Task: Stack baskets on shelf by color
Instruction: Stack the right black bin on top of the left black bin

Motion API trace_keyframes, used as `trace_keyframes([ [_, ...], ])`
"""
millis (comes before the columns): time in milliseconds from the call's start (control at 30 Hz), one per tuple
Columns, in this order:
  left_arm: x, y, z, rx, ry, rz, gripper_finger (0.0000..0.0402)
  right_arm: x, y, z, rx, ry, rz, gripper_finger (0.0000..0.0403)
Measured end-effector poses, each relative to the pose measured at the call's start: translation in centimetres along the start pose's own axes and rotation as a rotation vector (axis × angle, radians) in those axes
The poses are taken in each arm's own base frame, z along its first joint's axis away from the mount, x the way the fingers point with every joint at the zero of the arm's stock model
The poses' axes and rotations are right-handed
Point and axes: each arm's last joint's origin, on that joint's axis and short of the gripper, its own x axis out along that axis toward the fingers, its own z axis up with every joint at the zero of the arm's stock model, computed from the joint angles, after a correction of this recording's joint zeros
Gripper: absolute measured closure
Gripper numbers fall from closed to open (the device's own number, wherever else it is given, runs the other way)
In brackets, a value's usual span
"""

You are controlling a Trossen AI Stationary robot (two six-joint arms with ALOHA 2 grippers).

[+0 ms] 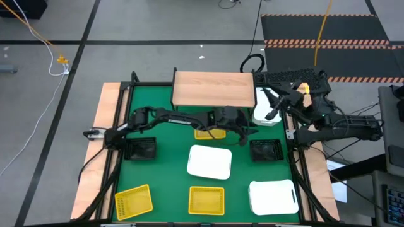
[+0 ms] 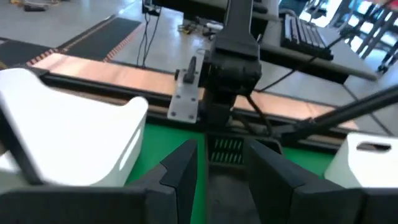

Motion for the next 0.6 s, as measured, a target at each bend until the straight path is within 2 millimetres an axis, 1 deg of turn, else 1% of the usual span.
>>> trace_keyframes([
  [67,1.1,-0.1,-0.4,-0.008,0.013,-0.003,0.027,-0.1,0.0,-0.1,-0.003,0.008,0.002,0.0302],
  [167,3.1,-0.4,-1.7,-0.028,0.064,-0.006,0.027,0.0,0.1,-0.3,-0.002,0.029,0.009,0.0302],
  [267,4.4,-0.6,-2.5,-0.033,0.115,-0.006,0.027,0.2,0.4,-0.6,-0.014,0.047,0.015,0.0302],
  [433,5.2,-1.3,-3.5,-0.012,0.187,-0.004,0.027,0.6,0.8,-0.9,-0.034,0.075,0.023,0.0302],
  [600,5.1,-1.0,-4.4,0.046,0.271,0.09,0.027,1.0,1.1,-1.2,-0.048,0.091,0.028,0.0302],
])
